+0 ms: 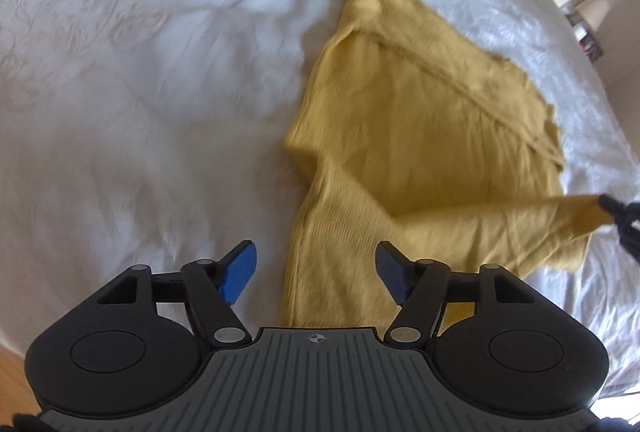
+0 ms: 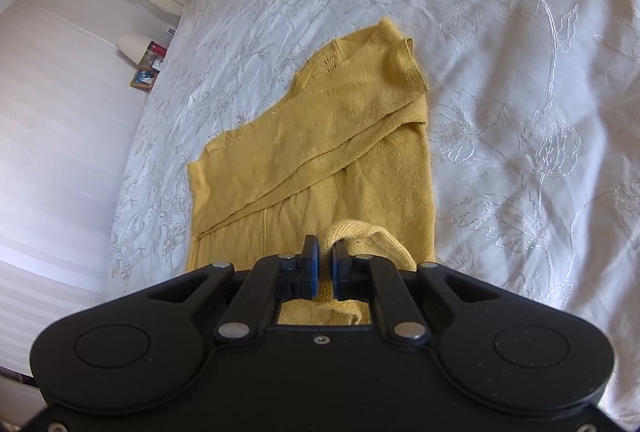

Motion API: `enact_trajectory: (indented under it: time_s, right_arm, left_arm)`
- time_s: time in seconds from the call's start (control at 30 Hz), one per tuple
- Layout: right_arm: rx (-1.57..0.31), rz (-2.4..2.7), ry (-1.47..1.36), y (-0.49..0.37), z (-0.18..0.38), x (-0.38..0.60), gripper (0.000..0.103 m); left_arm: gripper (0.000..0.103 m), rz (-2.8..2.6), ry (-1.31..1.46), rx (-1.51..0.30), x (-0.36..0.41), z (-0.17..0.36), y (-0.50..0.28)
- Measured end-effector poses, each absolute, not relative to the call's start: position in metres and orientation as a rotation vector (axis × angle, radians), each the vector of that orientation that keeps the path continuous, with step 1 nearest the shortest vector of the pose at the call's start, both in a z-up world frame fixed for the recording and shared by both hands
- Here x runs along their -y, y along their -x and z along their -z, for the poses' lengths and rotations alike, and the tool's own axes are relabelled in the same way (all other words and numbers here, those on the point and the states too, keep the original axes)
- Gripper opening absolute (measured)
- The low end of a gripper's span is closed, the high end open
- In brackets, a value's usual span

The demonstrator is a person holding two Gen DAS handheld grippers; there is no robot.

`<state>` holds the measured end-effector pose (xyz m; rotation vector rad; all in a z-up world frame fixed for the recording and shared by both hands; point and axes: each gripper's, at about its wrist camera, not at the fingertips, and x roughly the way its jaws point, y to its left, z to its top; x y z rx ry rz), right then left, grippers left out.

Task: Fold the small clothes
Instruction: 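Lift the hem with both grippers and fold it over toward the collar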

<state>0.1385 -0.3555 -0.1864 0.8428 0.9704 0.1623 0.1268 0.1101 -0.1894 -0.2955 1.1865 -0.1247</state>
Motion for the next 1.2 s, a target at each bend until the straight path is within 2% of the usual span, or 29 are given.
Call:
enact_trajectory:
  time_s: [0.13,0.23,0.27,0.33,0.43,0.6,0.73,1.0,1.2]
  right_arm:
    - [-1.002,-0.185,-0.820,-0.145,0.193,0.355,0.014]
    - [-1.011,-0.185,-0.808,-0.146,0.195,0.353,0.014]
    - [-1.010,-0.184,-0.808,-0.146,0.195,0.353,0.014]
    - [-1.003,-0.178,-0.804,-0.144,0.193,0.353,0.014]
    - [-0.983,-0.155,-0.814,-0.141,0.189,0.354,0.015]
    - [-0.910,-0.103,-0.828,-0.141,0.173,0.360,0.014]
    - [-0.841,-0.060,-0.846,-0.154,0.161,0.366,0.015]
    - [-0.770,0.031,-0.854,-0.206,0.162,0.383,0.014]
    - [-0.820,0.065,-0.821,-0.252,0.182,0.390,0.014]
  left_arm:
    - [0.065,0.120,0.295,-1.221,-0.105,0.205,-0.128]
    - [0.060,0.184,0.367,-1.260,-0.102,0.215,-0.134]
    - [0.040,0.185,0.404,-1.270,-0.102,0.215,-0.137]
    - [0.007,0.177,0.491,-1.251,-0.108,0.210,-0.140]
    - [0.006,0.200,0.618,-1.159,-0.118,0.189,-0.147]
    - [0.006,0.275,0.637,-1.010,-0.117,0.136,-0.187]
    - [0.006,0.315,0.643,-0.913,-0.110,0.114,-0.237]
    - [0.006,0.356,0.586,-0.891,-0.082,0.121,-0.324]
    - [0.007,0.319,0.577,-0.940,-0.072,0.147,-0.358]
